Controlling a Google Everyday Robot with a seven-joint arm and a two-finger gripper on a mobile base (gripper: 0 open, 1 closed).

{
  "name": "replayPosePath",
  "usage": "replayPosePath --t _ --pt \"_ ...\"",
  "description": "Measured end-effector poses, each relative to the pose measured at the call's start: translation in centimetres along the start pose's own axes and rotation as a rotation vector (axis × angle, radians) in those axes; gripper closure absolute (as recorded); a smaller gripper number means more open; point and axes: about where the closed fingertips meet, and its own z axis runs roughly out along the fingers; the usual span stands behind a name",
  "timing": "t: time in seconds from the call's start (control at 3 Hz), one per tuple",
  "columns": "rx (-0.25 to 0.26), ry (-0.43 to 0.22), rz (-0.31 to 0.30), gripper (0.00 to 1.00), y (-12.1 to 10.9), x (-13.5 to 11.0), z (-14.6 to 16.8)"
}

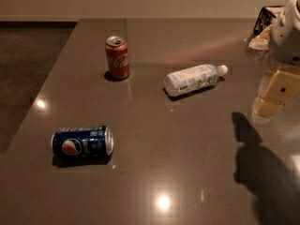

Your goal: Place pepsi can upright

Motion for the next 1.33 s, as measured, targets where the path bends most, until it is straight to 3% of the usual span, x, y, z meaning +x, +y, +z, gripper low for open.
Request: replayPosePath --t 0.33,0.67,1.33 --pt "0.001 0.0 0.0 0.0 0.0 0.0 0.0" --pt "0.003 -0.006 0.002 0.0 0.2 -1.6 0.7" --pt "-0.046 -0.023 -0.012 0.0 1.5 -6.7 2.8"
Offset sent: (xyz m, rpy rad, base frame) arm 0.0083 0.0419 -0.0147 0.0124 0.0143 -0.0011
